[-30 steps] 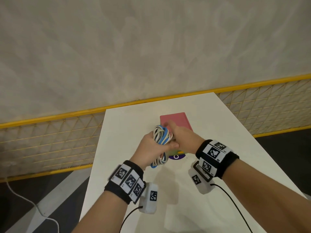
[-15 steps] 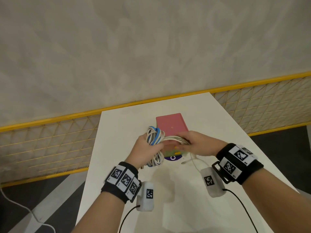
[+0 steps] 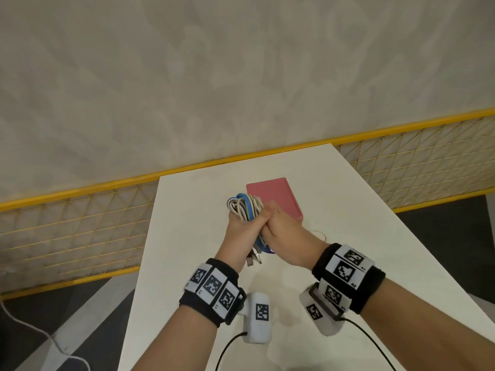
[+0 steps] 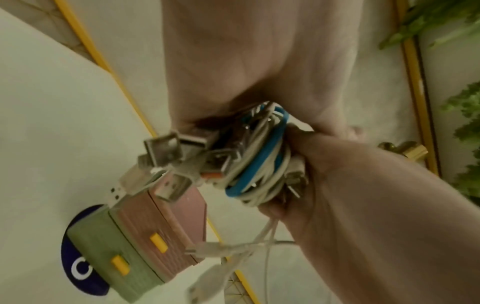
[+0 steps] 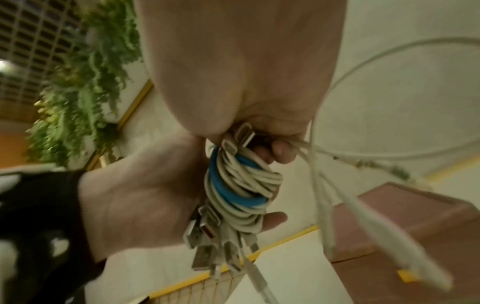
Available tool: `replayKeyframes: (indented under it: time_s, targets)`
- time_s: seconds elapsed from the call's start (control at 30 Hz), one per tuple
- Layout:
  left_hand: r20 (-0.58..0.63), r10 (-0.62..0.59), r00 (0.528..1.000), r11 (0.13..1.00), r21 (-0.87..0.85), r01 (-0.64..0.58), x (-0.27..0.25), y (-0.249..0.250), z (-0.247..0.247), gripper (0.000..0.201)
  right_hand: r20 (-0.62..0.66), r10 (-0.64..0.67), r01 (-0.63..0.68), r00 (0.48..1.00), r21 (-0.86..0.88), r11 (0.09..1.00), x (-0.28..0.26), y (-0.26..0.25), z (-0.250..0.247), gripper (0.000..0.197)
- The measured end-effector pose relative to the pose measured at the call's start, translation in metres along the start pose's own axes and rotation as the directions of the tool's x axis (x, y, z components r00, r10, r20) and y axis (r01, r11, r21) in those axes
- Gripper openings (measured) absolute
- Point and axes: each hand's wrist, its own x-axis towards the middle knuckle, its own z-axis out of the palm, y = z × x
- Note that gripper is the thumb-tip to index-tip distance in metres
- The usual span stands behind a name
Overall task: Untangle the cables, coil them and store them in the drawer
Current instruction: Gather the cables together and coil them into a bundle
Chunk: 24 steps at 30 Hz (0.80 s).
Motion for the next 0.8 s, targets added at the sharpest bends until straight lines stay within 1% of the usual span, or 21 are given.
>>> replayKeyframes:
  time_s: [0.03, 0.07, 0.13, 0.23, 0.27, 0.33, 0.4, 0.47, 0.5, 0.53, 0.6, 0.63, 0.67, 0.7, 0.73, 0.77, 0.8]
  targets:
    - [-0.021, -0.017, 1.0, 0.999, -0.05, 0.016, 0.001, -0.001, -0.001, 0.065, 0.043, -0.018, 0.02, 0.999, -0.066, 0.998, -0.001, 0.0, 0.0, 0.023]
    - [-0.04, -0.02, 0.999, 0.995, -0.094, 0.016, 0.0, -0.001, -0.002, 0.061, 0.085, -0.021, 0.029, 0.996, -0.096, 0.995, -0.004, 0.001, 0.0, 0.03]
    - [-0.086, -0.011, 0.996, 0.992, -0.127, 0.0, 0.0, -0.002, -0.003, 0.052, 0.118, -0.019, 0.034, 0.993, -0.126, 0.991, -0.009, 0.001, -0.001, 0.046]
    - [-0.203, -0.017, 0.979, 0.981, -0.194, -0.024, 0.001, 0.002, -0.007, 0.025, 0.057, -0.068, 0.078, 0.996, -0.187, 0.979, -0.015, 0.003, -0.001, 0.06]
    - [-0.244, -0.015, 0.97, 0.97, -0.239, -0.045, 0.003, 0.005, -0.01, 0.019, 0.02, -0.086, 0.088, 0.996, -0.169, 0.982, -0.018, 0.003, 0.0, 0.061]
    - [-0.295, -0.008, 0.955, 0.953, -0.292, -0.082, 0.007, 0.014, -0.017, 0.016, -0.057, -0.09, 0.085, 0.994, -0.095, 0.992, -0.026, 0.008, 0.001, 0.055]
    - [-0.331, 0.017, 0.943, 0.937, -0.324, -0.131, 0.009, 0.024, -0.024, 0.012, -0.105, -0.045, 0.032, 0.993, -0.122, 0.992, -0.032, 0.022, 0.004, 0.041]
    - [-0.358, 0.058, 0.932, 0.92, -0.343, -0.189, 0.011, 0.034, -0.032, 0.012, -0.088, 0.042, -0.059, 0.995, -0.201, 0.978, -0.039, 0.042, 0.006, 0.03]
    - [-0.37, 0.085, 0.925, 0.915, -0.34, -0.219, 0.012, 0.038, -0.037, 0.013, -0.05, 0.091, -0.101, 0.995, -0.254, 0.962, -0.043, 0.051, 0.008, 0.032]
    - [-0.384, 0.115, 0.916, 0.912, -0.325, -0.251, 0.013, 0.042, -0.041, 0.014, -0.001, 0.153, -0.146, 0.988, -0.31, 0.94, -0.048, 0.06, 0.009, 0.039]
    - [-0.408, 0.175, 0.896, 0.912, -0.277, -0.304, 0.014, 0.048, -0.047, 0.02, 0.038, 0.275, -0.239, 0.961, -0.389, 0.89, -0.057, 0.071, 0.009, 0.067]
    - [-0.417, 0.201, 0.886, 0.915, -0.244, -0.322, 0.014, 0.049, -0.048, 0.023, 0.001, 0.277, -0.255, 0.961, -0.385, 0.887, -0.059, 0.071, 0.008, 0.08]
    - [-0.424, 0.228, 0.876, 0.919, -0.203, -0.338, 0.014, 0.05, -0.049, 0.025, -0.07, 0.218, -0.229, 0.973, -0.352, 0.907, -0.057, 0.068, 0.007, 0.084]
    - [-0.428, 0.255, 0.867, 0.923, -0.16, -0.35, 0.013, 0.05, -0.047, 0.024, -0.16, 0.132, -0.175, 0.978, -0.299, 0.938, -0.055, 0.061, 0.007, 0.075]
    - [-0.43, 0.28, 0.858, 0.924, -0.121, -0.362, 0.012, 0.05, -0.045, 0.024, -0.264, 0.03, -0.101, 0.964, -0.258, 0.961, -0.051, 0.052, 0.007, 0.054]
    - [-0.425, 0.301, 0.853, 0.925, -0.088, -0.37, 0.011, 0.048, -0.042, 0.023, -0.322, -0.015, -0.057, 0.947, -0.211, 0.976, -0.046, 0.042, 0.008, 0.03]
    - [-0.413, 0.316, 0.854, 0.926, -0.061, -0.373, 0.01, 0.046, -0.038, 0.023, -0.318, 0.009, -0.045, 0.948, -0.108, 0.993, -0.041, 0.033, 0.008, 0.018]
